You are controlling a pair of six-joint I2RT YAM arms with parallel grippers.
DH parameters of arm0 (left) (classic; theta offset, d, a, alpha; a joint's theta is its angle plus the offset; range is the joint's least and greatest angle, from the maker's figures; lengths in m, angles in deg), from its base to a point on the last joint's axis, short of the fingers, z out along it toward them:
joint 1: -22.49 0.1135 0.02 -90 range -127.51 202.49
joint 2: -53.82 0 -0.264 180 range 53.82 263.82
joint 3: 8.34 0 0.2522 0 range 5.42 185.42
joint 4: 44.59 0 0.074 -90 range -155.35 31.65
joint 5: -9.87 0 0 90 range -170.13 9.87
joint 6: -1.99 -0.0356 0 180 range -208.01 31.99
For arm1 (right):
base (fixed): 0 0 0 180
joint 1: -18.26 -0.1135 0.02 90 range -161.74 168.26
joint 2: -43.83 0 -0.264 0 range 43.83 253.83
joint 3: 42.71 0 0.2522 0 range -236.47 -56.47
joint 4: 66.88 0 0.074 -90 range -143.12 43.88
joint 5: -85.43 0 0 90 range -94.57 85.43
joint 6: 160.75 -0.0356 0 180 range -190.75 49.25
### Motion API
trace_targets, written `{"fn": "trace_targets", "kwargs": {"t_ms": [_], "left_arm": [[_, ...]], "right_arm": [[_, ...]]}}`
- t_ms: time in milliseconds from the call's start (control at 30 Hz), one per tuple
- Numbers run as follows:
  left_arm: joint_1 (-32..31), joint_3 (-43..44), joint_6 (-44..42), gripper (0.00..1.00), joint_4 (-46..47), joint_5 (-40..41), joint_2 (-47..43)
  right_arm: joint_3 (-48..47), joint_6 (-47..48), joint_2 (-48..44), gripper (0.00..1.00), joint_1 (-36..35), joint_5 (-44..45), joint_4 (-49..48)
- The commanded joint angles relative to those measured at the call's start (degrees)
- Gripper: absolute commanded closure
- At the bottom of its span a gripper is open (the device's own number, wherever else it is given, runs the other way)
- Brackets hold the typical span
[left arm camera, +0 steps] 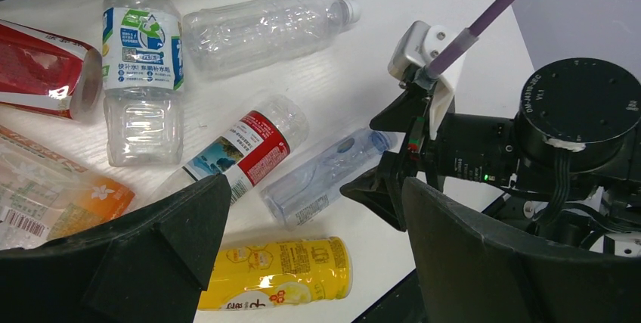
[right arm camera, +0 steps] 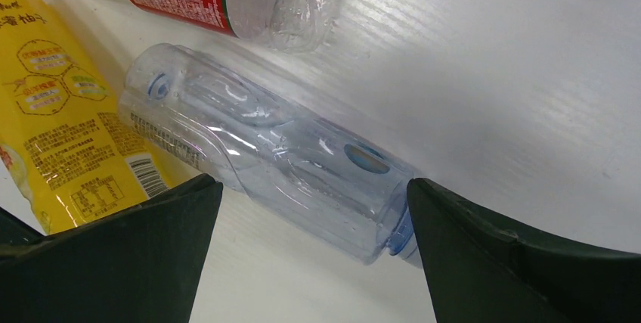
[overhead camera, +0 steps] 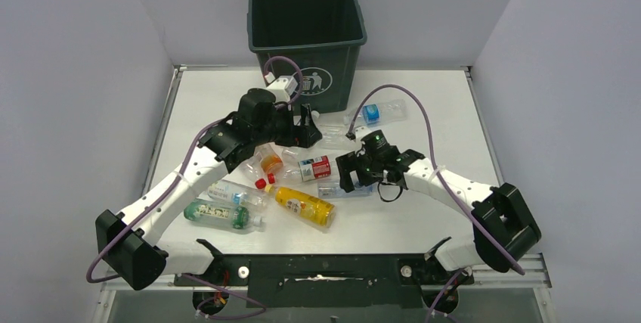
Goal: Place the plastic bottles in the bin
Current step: Pick up the plastic bottle at the center of the board.
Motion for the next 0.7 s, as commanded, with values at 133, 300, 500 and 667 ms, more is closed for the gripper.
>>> {"fn": "trace_targets", "kwargs": {"t_ms": [133,300,500,667], "left_arm": [[-0.60,1.28,-0.10,0.15,3.01,-0.37,0.29],[-0.77,1.11,-0.13,0.15,3.20,-0.40,0.57],[-0.93,1.07,-0.21,0.15,3.28,-0.44,0.75],[-1.22,0.96,-0.21,0.15,3.56,-0.60,0.98]], "right_arm": [[1.08,-0.50,1.57,0.01,-2.01,1.05,-4.03],[2.40,-2.78,0.95,0.06,-3.64,3.01,-3.26],[4.68,-6.10,-1.47,0.16,-5.37,5.34,-1.58],[5.64,-8.60,-3.37,0.21,-6.36,6.35,-0.39]]}}
